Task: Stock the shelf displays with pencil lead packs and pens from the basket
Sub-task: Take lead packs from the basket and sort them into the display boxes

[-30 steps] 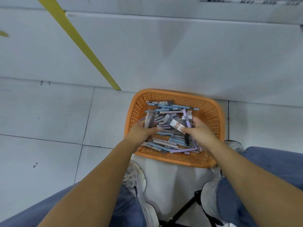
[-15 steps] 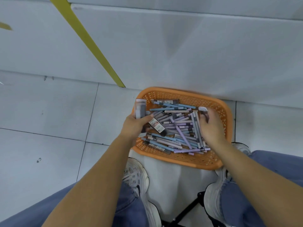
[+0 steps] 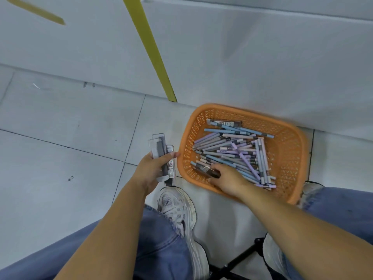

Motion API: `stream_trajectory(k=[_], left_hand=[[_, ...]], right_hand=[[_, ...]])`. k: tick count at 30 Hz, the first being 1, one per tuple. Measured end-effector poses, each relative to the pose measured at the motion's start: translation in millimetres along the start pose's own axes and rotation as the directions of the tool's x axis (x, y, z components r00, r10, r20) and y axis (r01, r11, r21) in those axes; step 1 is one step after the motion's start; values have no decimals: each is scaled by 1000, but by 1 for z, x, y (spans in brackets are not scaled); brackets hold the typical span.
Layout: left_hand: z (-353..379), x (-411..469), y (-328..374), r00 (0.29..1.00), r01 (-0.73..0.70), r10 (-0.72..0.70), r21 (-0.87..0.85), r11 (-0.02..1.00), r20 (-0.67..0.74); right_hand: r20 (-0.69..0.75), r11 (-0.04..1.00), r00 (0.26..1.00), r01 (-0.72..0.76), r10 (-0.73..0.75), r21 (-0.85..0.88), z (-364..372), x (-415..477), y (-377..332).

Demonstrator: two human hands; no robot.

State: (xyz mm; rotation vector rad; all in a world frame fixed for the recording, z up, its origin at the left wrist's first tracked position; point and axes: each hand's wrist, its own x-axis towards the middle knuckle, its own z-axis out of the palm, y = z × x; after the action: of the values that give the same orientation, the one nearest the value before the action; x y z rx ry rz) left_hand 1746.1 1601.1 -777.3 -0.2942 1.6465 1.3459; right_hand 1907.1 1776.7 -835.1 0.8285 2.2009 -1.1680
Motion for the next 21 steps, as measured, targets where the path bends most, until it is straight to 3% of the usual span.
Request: stream_trajectory(k=[3,9,13,17,21], left_hand=[[-2,4,-3,1000,17,-17,-37,999,-18],[1,11,-1,1000,15,-13,-134,991,11],[10,15,5,1000,4,0,-172,985,24],[18,18,8,999,-20,28,-165,986,44],[23,20,10,998,-28,36,-173,985,42]], right_hand=[[-59,997,998,10,-15,-82,1,4,-2],[-35,982,998,53,-60,-181,-10,3,-5],[-23,994,1000,15,-17,-110,-17,-2,-3],[-244,996,969,62,-45,62,-40,2,-7],[-419,984,891,165,-177,-65,-72,24,-13]])
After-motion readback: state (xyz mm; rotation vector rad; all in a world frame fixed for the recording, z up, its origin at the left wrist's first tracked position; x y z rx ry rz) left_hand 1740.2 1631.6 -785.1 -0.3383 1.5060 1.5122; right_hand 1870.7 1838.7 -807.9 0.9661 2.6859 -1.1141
